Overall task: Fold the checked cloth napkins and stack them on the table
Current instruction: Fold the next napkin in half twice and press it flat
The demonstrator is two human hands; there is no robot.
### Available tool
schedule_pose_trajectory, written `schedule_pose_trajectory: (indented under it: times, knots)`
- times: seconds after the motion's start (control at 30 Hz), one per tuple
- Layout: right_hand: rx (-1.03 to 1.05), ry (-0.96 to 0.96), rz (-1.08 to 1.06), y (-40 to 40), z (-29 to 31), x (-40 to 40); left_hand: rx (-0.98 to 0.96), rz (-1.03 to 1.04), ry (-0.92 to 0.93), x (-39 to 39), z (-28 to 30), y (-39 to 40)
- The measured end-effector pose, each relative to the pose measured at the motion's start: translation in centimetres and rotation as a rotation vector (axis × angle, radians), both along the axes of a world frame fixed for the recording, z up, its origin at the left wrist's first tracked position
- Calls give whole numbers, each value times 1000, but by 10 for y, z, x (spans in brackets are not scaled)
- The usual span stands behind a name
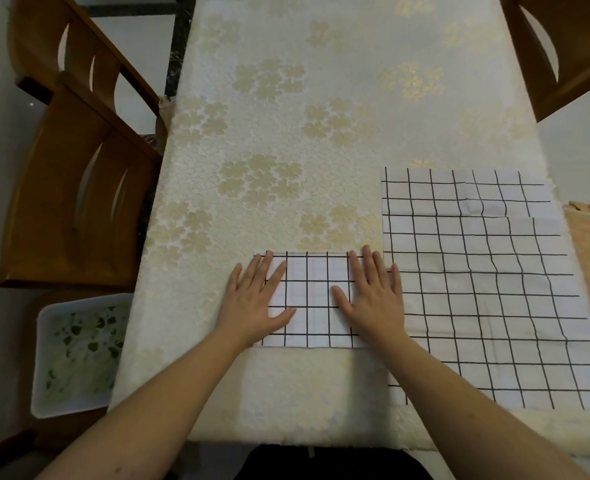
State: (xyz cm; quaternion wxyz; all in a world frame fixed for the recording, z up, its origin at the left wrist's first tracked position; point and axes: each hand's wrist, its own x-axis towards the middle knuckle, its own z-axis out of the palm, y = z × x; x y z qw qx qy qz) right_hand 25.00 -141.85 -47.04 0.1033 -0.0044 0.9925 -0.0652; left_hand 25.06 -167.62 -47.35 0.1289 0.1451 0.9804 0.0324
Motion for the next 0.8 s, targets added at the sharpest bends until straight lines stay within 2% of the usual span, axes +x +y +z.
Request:
schedule_pose_trajectory:
  times: [0.23,0.33,0.47,0.6,0.8]
  knots:
    - [12,16,15,-3,3,-1,-93,-37,-52,-9,13,-1]
    - [0,64,21,-16,3,2,-33,-30,55,-17,18,3]
    - [-91,91,36,-51,-1,4,78,-140,238,-22,15,25]
    - [-145,84,16,-69,-4,1,95,-177,170,-16,6,45]
    - [-113,49,73,-52,-12,-3,89,-148,64,-20,3,36]
